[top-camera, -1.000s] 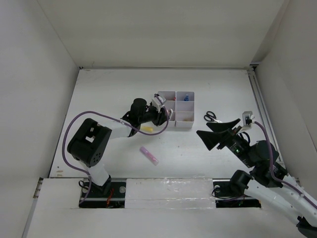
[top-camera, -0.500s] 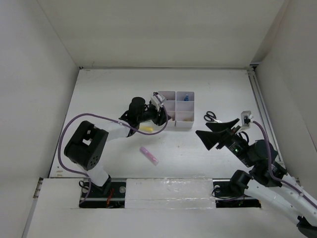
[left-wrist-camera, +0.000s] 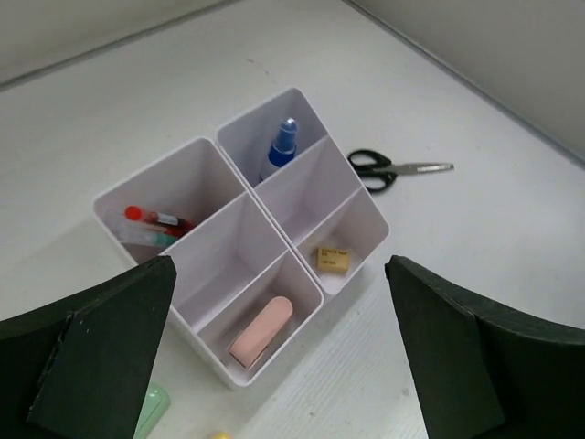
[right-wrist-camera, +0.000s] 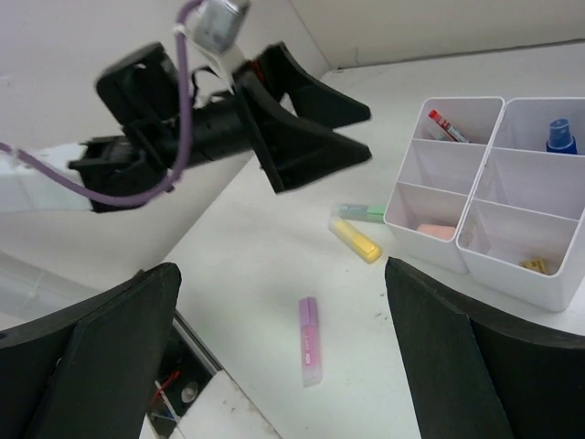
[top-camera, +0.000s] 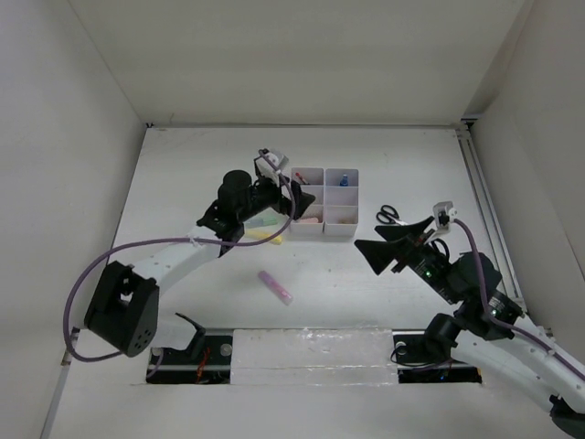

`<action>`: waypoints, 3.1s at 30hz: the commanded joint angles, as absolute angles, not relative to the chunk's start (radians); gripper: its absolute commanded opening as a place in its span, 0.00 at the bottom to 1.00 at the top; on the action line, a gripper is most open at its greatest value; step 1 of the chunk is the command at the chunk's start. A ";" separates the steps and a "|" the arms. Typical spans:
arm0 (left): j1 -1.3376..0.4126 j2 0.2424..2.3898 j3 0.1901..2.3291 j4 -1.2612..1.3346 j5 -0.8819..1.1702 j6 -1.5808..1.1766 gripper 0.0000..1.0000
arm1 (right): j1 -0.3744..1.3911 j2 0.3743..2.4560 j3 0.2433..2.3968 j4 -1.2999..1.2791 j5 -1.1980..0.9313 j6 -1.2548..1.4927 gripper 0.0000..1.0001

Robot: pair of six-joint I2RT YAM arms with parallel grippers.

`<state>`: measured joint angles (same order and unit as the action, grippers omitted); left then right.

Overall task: Sort the stationery into containers
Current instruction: Pick up the pen from the center of the board.

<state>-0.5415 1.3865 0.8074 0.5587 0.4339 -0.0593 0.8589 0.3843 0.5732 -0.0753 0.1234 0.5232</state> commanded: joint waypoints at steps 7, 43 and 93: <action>-0.528 1.095 0.887 0.140 -0.357 -0.646 1.00 | 0.867 0.509 0.595 -0.064 0.146 0.485 1.00; -0.518 0.796 0.818 -0.569 -0.561 -1.023 1.00 | 1.292 1.870 1.146 -0.265 0.317 0.465 0.43; -0.561 0.992 0.522 0.385 0.497 -0.831 0.38 | 1.241 1.321 0.927 -0.040 0.638 0.766 0.00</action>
